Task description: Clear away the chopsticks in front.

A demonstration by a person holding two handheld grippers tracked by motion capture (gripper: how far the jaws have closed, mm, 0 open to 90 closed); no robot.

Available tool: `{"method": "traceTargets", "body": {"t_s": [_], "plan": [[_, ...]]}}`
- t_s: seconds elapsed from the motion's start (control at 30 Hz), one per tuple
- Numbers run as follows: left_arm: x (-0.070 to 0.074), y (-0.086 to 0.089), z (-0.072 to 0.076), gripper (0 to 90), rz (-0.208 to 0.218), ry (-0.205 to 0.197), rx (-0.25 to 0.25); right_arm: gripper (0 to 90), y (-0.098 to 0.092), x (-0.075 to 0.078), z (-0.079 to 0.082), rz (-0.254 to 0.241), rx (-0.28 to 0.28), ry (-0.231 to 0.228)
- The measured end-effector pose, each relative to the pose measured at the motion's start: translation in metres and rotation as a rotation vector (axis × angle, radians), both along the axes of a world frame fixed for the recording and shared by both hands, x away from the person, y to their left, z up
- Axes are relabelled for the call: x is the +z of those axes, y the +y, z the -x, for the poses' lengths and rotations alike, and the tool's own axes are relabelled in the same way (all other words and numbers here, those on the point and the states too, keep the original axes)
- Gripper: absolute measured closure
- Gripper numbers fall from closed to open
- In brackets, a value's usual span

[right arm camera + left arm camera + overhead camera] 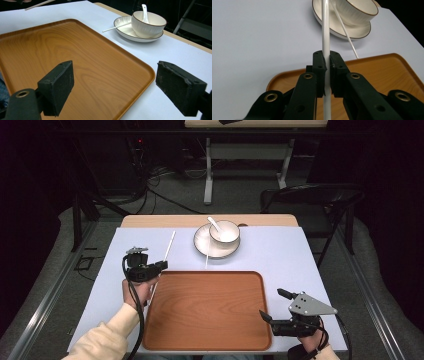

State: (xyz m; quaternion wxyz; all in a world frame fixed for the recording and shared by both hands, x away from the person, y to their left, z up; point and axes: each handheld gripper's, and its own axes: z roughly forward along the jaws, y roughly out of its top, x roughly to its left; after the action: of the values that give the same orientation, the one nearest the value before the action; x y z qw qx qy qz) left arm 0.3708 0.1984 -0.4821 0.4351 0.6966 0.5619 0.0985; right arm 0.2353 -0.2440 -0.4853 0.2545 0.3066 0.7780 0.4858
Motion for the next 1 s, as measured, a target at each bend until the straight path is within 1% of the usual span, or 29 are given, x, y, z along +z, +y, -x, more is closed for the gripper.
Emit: {"method": "traceTargets", "body": {"t_s": [0.07,0.1,0.13,0.17,0.2,0.27,0.3,0.37,0.47,0.5,0.53,0.6,0.63,0.67,0.77,0.87,0.9,0.93,0.97,1.0], "plan": [[-0.003,0.003,0.007,84.3,0.009,0.004,0.011,14.4,0.0,0.0,0.0,0.0,0.001,0.0],[-0.003,0.003,0.007,84.3,0.009,0.004,0.011,14.4,0.0,0.0,0.0,0.0,0.001,0.0],[-0.004,0.004,0.011,84.3,0.016,0.005,0.013,14.4,0.0,0.0,0.001,-0.001,0.0,-0.002],[-0.005,0.004,0.017,84.3,0.014,0.001,0.016,14.4,0.0,0.0,0.0,-0.001,0.002,0.0],[-0.005,0.004,0.017,84.3,0.014,0.001,0.016,14.4,0.0,0.0,0.0,-0.001,0.002,0.0],[-0.007,0.004,0.022,84.3,0.006,-0.004,0.019,14.4,0.0,0.0,0.0,0.001,0.002,0.0],[-0.01,0.004,0.026,84.3,-0.003,-0.001,0.016,14.4,0.0,0.0,0.0,0.001,0.002,0.001],[-0.011,0.003,0.028,84.3,-0.002,0.003,0.017,14.4,0.0,0.0,0.0,0.001,0.001,-0.001],[-0.017,0.002,0.035,84.3,0.002,0.014,0.016,14.4,0.0,0.0,0.0,0.003,-0.001,-0.005],[-0.02,0.003,0.04,84.3,0.002,0.02,0.022,14.4,0.0,0.0,0.0,-0.001,-0.002,-0.006],[-0.022,0.003,0.043,84.3,0.012,0.024,0.03,14.4,0.0,0.0,0.0,0.0,-0.002,-0.006],[-0.026,0.004,0.048,84.3,0.004,0.028,0.041,14.4,0.0,0.0,0.0,0.001,-0.001,-0.006],[-0.026,0.004,0.048,84.3,0.004,0.028,0.041,14.4,0.0,0.0,0.0,0.002,-0.001,-0.006],[-0.028,0.003,0.051,84.3,0.005,0.038,0.045,14.4,0.0,0.0,0.0,0.002,-0.001,-0.005],[-0.036,0.002,0.061,84.3,-0.013,0.068,0.054,14.4,0.0,0.0,0.0,0.0,-0.001,-0.006],[-0.043,0.003,0.067,84.3,-0.023,0.085,0.073,14.4,0.0,0.001,0.001,-0.002,-0.005,-0.007],[-0.047,0.003,0.07,84.3,-0.04,0.102,0.081,14.4,0.0,0.0,0.001,-0.003,-0.006,-0.006],[-0.049,0.004,0.071,84.2,-0.039,0.109,0.089,14.4,0.0,0.0,0.0,-0.003,-0.007,-0.006],[-0.05,0.005,0.073,84.2,-0.05,0.116,0.091,14.4,0.0,0.0,0.0,-0.001,-0.008,-0.005],[-0.05,0.005,0.073,84.2,-0.05,0.116,0.091,14.4,0.001,0.0,-0.001,0.0,-0.009,-0.004]]}}
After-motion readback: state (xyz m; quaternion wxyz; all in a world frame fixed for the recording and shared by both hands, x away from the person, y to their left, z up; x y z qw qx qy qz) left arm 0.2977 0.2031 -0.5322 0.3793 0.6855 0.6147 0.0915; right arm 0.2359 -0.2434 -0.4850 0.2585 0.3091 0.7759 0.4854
